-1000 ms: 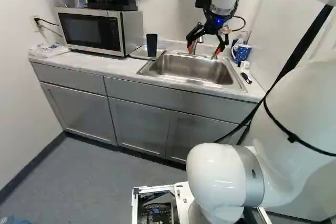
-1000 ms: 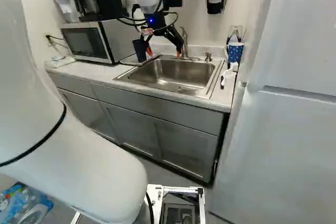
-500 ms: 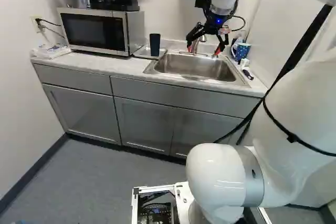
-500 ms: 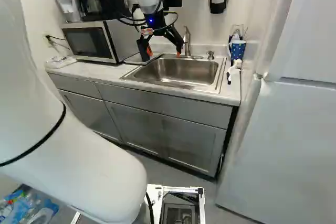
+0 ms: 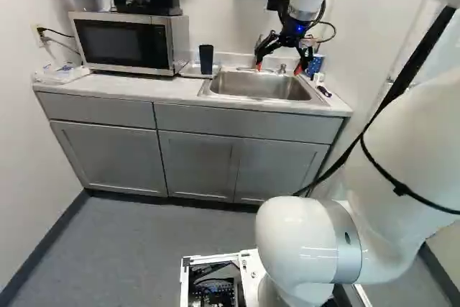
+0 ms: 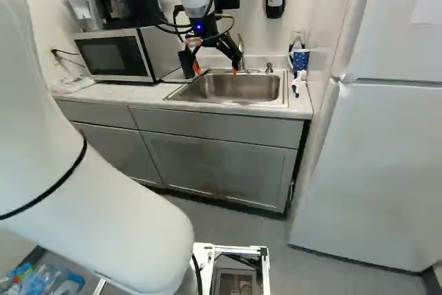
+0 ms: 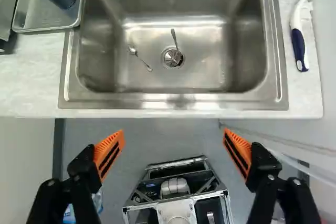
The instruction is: Rinse the cup and place it in the tray
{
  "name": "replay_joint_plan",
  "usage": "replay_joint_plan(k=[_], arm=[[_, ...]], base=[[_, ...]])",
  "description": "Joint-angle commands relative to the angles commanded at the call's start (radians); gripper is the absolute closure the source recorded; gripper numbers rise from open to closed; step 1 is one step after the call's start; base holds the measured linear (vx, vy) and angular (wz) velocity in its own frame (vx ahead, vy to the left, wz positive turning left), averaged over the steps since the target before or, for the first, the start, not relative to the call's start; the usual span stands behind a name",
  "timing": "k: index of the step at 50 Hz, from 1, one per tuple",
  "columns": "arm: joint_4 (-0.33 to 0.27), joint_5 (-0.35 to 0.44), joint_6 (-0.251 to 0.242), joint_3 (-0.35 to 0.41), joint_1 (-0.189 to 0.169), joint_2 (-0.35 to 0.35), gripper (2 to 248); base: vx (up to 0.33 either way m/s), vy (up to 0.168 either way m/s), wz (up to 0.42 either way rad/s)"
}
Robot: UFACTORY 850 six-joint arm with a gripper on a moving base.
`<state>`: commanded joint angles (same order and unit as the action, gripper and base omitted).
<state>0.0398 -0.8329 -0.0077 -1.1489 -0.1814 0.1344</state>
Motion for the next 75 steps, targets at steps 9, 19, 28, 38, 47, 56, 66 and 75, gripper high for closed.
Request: replay_joint_plan(k=[9,19,28,38,47,56,66,75], arm=[[0.000,0.000,0.000,0.000,0.000,0.000,3],[0.000,0.000,0.000,0.000,0.000,0.000,3],[0.000,0.000,0.000,0.000,0.000,0.000,3],[0.000,0.000,0.000,0.000,0.000,0.000,3],[0.000,0.000,0.000,0.000,0.000,0.000,3],[0.000,0.000,0.000,0.000,0.002,0.000,3],[0.000,0.000,0.000,0.001,0.002,0.001,3],[0.000,0.000,0.000,0.001,0.002,0.001,3]], base=[[-0.164,0.127,-0.236],[-0.176,0.101,-0.238],[-0.190,0.101,-0.140],[-0.176,0.119,-0.009],[-0.135,0.087,0.000],[-0.027,0.026,-0.029],[0.001,-0.007,0.002],[0.000,0.000,0.000]])
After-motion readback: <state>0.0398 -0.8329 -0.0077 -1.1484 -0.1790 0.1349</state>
